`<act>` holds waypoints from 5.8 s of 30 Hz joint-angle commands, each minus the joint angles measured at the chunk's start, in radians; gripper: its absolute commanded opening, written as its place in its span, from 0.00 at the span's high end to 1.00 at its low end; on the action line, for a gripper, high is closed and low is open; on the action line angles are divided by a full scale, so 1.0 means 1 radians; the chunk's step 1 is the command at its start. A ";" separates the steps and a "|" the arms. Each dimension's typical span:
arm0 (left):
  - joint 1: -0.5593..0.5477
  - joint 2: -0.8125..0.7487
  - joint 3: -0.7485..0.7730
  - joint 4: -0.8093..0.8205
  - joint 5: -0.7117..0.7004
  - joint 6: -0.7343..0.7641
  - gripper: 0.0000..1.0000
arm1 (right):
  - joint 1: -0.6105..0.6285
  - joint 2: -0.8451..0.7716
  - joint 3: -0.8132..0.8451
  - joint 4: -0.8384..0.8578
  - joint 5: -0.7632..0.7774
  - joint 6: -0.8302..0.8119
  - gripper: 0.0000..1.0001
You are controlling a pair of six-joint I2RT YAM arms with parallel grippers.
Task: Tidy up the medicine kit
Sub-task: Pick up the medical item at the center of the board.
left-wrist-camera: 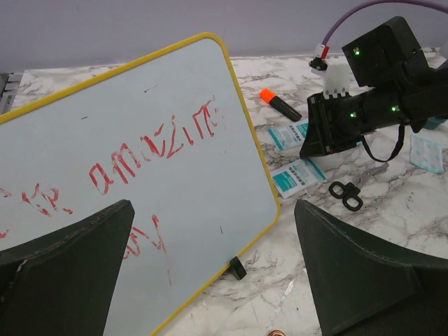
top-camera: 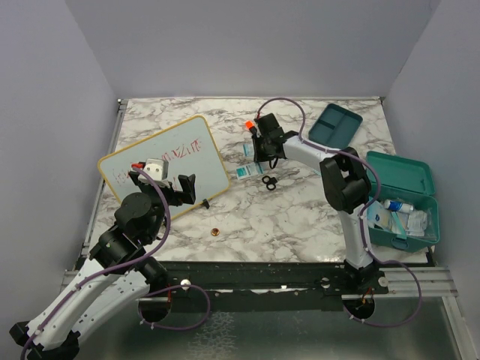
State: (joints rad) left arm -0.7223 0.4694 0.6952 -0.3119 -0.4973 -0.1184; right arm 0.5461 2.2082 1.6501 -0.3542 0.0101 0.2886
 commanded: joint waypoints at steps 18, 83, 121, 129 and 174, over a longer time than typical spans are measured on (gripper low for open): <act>-0.004 0.000 -0.007 0.013 0.000 0.008 0.01 | 0.016 -0.123 -0.186 0.015 -0.255 -0.122 0.99; -0.006 0.807 -0.113 0.273 0.687 -0.501 0.72 | 0.192 -0.879 -1.220 0.587 -0.048 1.010 0.37; -0.114 0.896 -0.129 0.369 0.648 -0.608 0.79 | 0.222 -0.789 -1.199 0.786 0.010 0.854 0.48; -0.083 0.911 -0.052 0.266 0.547 -0.540 0.78 | 0.221 -0.806 -1.215 0.714 -0.002 0.880 0.56; -0.029 1.073 -0.075 0.361 0.648 -0.594 0.88 | 0.248 -0.623 -1.107 0.599 0.018 0.854 0.42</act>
State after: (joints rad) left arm -0.7567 1.5043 0.6315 0.0326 0.1314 -0.7010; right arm 0.7811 1.5505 0.5472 0.3267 -0.0216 1.1664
